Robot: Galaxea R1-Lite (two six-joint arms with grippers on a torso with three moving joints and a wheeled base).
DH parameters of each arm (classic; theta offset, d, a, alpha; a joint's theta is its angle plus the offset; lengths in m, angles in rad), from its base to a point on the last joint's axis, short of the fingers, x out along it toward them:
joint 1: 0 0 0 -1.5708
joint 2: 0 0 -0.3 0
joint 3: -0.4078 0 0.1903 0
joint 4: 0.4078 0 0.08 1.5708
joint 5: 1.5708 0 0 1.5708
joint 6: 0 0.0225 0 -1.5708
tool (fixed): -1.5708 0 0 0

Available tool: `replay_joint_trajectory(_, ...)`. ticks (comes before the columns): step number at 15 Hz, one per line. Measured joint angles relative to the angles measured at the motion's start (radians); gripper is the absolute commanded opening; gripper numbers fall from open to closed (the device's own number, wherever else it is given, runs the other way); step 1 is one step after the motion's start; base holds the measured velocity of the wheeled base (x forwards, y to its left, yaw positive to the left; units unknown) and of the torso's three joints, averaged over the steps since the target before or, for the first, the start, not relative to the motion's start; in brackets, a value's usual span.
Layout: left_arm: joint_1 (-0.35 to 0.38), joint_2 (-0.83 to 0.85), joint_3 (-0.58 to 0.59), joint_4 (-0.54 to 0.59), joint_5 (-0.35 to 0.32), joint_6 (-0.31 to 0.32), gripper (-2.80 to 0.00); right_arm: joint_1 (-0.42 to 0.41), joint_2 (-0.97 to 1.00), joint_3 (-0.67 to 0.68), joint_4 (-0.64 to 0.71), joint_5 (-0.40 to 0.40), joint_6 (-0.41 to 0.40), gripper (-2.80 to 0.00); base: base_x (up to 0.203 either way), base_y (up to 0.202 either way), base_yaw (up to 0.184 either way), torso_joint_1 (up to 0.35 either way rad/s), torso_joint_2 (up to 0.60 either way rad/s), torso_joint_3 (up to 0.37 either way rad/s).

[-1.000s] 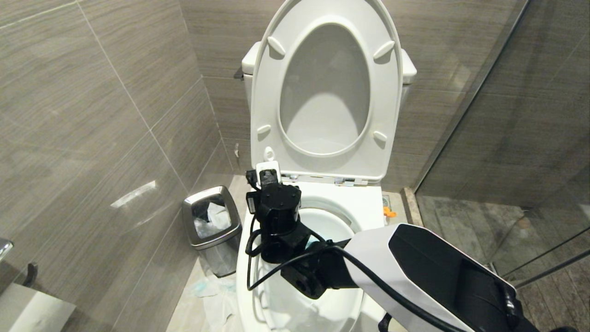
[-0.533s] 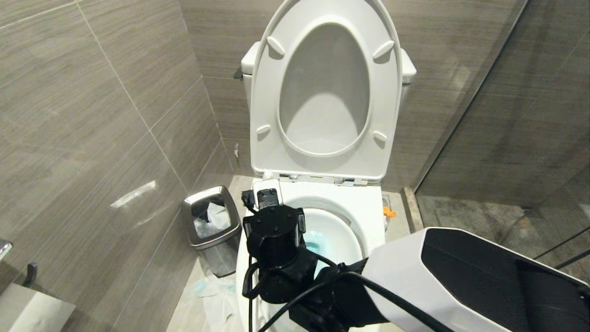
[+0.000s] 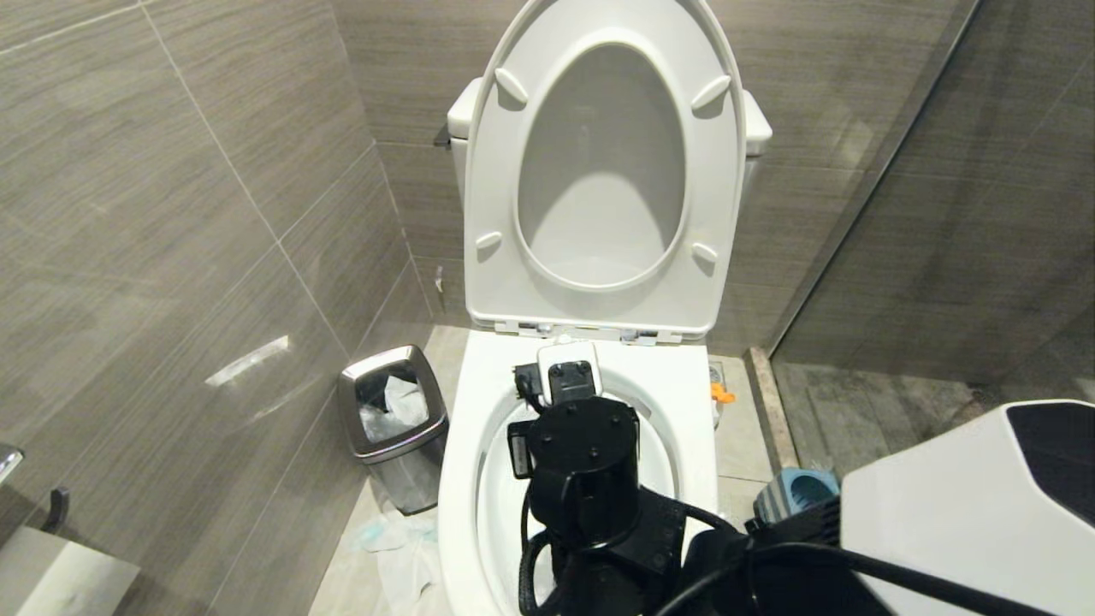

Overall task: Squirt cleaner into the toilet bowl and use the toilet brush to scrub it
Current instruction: Scrub the toilet bowl

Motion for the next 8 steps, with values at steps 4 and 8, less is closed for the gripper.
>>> replay_joint_trajectory(4, 0.0, 0.0, 0.0, 0.0, 0.0, 0.0, -2.8, 0.005, -0.081, 0.182, -0.001, -0.028, 0.09, -2.8, 0.0, 0.0, 0.0, 0.0, 0.0, 0.0)
replay_joint_trajectory(8, 0.0, 0.0, 0.0, 0.0, 0.0, 0.0, -2.8, -0.065, -0.116, 0.248, -0.002, -0.051, 0.12, -2.8, 0.0, 0.0, 0.0, 0.0, 0.0, 0.0)
